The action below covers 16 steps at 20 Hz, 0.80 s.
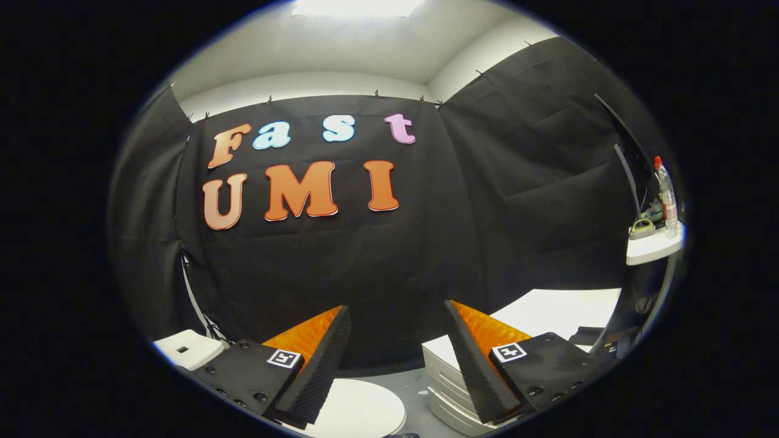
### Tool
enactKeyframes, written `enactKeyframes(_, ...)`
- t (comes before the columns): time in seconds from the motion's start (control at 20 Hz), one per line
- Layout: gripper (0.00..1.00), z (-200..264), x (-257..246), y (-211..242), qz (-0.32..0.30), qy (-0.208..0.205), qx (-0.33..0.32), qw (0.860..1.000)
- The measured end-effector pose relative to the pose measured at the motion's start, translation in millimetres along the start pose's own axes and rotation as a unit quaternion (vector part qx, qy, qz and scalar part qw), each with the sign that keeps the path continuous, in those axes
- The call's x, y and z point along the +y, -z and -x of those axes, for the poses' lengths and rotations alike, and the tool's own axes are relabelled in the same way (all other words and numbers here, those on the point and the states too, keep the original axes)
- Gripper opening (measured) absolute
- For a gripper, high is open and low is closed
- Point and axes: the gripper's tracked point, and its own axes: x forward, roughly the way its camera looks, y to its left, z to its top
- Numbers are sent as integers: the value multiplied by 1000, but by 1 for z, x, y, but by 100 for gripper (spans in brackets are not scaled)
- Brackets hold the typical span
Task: Open the toilet lid.
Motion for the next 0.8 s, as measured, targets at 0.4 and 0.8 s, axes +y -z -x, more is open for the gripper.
enactKeyframes(0.4,98,-1,-36,126,-53,21,61,997)
enactKeyframes(0.8,99,14,-61,247,-116,50,144,982)
